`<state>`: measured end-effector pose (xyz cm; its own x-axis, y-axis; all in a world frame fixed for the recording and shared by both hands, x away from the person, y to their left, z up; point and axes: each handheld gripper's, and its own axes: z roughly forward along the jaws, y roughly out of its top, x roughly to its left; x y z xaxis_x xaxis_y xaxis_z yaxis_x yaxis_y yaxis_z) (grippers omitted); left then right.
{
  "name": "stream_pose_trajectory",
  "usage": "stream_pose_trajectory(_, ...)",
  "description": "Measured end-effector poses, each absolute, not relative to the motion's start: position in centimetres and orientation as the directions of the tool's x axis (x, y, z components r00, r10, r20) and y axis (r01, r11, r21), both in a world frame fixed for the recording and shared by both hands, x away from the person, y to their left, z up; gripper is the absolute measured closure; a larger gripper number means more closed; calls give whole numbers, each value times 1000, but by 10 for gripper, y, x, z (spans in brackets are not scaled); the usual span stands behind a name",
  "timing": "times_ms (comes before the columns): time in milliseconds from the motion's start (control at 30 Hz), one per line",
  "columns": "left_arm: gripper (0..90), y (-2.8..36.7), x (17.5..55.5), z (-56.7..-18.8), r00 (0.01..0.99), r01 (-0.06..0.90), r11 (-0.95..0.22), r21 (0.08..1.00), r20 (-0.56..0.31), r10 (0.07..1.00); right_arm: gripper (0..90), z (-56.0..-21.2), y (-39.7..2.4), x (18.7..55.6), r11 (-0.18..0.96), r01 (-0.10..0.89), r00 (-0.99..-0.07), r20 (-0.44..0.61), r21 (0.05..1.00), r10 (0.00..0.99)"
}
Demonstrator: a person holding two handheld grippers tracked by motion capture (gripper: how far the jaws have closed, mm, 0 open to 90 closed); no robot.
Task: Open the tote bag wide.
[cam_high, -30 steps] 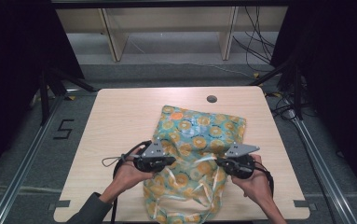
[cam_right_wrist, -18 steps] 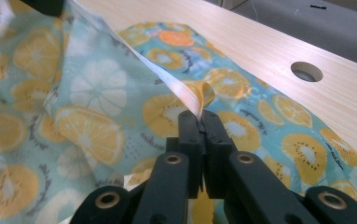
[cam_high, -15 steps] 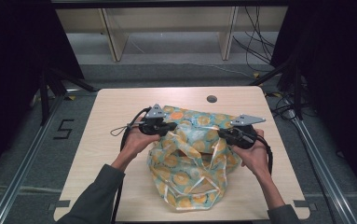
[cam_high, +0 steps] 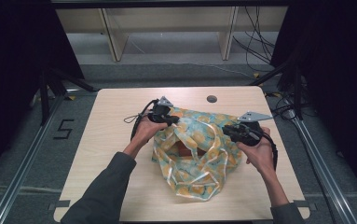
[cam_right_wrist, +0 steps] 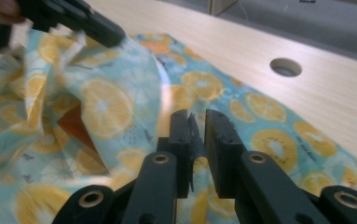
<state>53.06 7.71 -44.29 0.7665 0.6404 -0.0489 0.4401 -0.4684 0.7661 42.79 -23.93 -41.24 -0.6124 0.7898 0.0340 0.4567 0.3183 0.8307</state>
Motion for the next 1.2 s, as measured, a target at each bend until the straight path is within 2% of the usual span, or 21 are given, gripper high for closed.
stream_pose_trajectory(100, 894, 78, 539, -448, 758, 460, -464, 757, -63, 649, 900, -402, -243, 417, 322, 428, -637, 30, 845, 770)
stream_pose_trajectory(167, 894, 79, 544, -449, 748, 482, -464, 743, -73, 660, 900, -399, -237, 406, 351, 444, -660, 36, 824, 751)
stream_pose_trajectory(233, 894, 79, 549, -448, 728, 504, -432, 748, -98, 678, 900, -401, -228, 396, 434, 408, -722, -8, 803, 692)
stream_pose_trajectory(333, 894, 78, 555, -449, 723, 521, -426, 740, -117, 681, 900, -412, -212, 383, 514, 411, -770, -15, 753, 638)
stream_pose_trajectory(533, 882, 78, 563, -456, 707, 544, -429, 721, -118, 697, 900, -441, -193, 385, 598, 446, -782, -36, 666, 623)
stream_pose_trajectory(567, 865, 80, 562, -456, 725, 530, -469, 706, -91, 683, 900, -444, -191, 386, 596, 447, -778, -39, 667, 627)
stream_pose_trajectory(633, 782, 83, 560, -457, 749, 532, -488, 692, -116, 652, 900, -448, -190, 390, 600, 450, -775, -45, 661, 631)
stream_pose_trajectory(667, 722, 85, 556, -455, 732, 537, -467, 702, -113, 672, 900, -450, -189, 389, 598, 461, -770, -39, 656, 636)
stream_pose_trajectory(767, 672, 94, 547, -445, 752, 514, -463, 722, -120, 648, 899, -451, -189, 394, 600, 449, -776, -44, 662, 630)
stream_pose_trajectory(900, 488, 108, 529, -423, 749, 511, -413, 754, -155, 644, 891, -449, -182, 393, 602, 443, -782, -41, 665, 621)
stream_pose_trajectory(1033, 417, 122, 506, -399, 742, 479, -357, 802, -153, 653, 890, -449, -180, 396, 592, 451, -776, -34, 668, 629)
stream_pose_trajectory(1200, 369, 134, 470, -378, 753, 432, -355, 829, -115, 648, 891, -450, -180, 404, 588, 453, -772, -36, 670, 635)
